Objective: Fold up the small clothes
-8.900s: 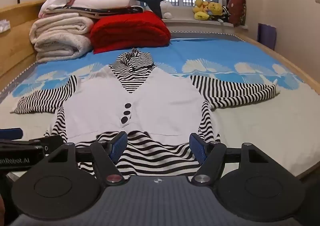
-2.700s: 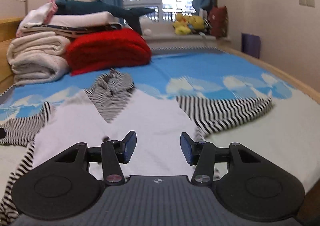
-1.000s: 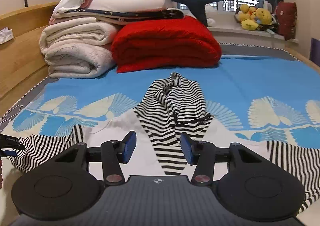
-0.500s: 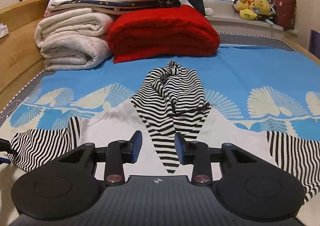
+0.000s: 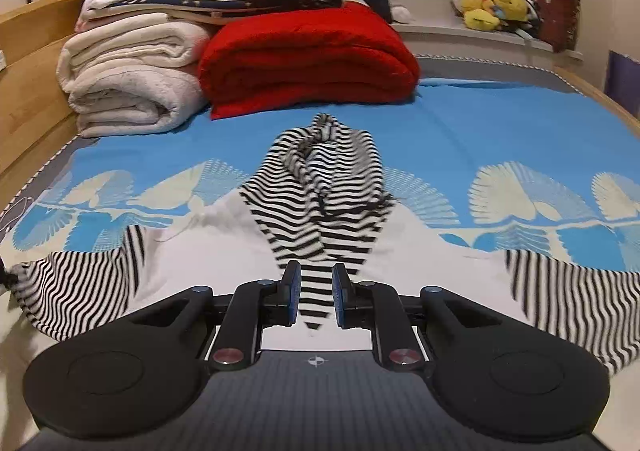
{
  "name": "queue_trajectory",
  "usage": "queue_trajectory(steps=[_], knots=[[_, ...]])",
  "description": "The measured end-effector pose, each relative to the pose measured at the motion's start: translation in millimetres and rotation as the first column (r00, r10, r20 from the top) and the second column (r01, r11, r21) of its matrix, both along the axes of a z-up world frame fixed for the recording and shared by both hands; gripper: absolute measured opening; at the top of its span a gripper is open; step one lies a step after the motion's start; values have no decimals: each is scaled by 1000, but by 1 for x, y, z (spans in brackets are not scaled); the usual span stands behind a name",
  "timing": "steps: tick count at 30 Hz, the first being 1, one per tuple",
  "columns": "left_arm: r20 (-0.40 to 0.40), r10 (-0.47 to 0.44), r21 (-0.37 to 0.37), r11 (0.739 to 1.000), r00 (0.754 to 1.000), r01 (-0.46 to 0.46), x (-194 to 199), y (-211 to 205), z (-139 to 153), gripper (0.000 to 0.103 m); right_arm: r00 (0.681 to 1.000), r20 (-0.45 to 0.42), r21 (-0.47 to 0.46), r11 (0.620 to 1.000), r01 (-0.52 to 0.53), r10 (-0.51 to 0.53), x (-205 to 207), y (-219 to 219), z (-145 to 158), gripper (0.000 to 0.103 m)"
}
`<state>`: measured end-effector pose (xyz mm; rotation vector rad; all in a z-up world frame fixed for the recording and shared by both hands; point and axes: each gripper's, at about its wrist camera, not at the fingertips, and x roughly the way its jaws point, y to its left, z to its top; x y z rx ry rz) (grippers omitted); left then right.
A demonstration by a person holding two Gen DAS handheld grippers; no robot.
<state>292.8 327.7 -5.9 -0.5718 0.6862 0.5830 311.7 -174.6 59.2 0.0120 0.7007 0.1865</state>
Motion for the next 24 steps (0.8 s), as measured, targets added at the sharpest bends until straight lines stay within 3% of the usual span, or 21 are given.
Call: queue_trajectory(steps=[3,5,6,7,9,10,12,17,20,24], knots=[[119,-182,-32,982,976,187,9,-68,29,5,1000,-5,6,1000,15,-15,-7,-15,1,14],[194,-335,-69,933,922,353,13,-119,40,4,1000,-7,3,1000,21,-21,-12,-21,0,12],[234,-417,-107,887,878,450,16,-145,42,5,1000,-10,-2,1000,27,-27,-14,-25,-2,12],[266,-500,-156,821,824,549,20,-170,41,6,999,-15,-7,999,36,-36,-15,-28,-4,12],[298,-643,-236,667,706,707,29,-210,37,21,997,-43,-10,998,59,-60,-15,-34,-10,12],[296,-676,-222,639,675,737,29,-223,36,23,996,-61,-4,997,71,-71,-14,-37,-14,12],[221,-671,-139,696,707,704,29,-231,37,27,990,-98,23,995,101,-98,-10,-45,-19,12],[18,-494,-70,867,869,494,49,-200,18,27,971,-185,95,981,171,-151,4,-59,-31,13],[-61,-408,-101,911,911,400,58,-174,5,27,962,-229,122,976,181,-150,11,-59,-43,13],[-80,-389,-146,915,918,376,65,-160,-4,27,953,-284,145,977,156,-110,20,-48,-62,15]])
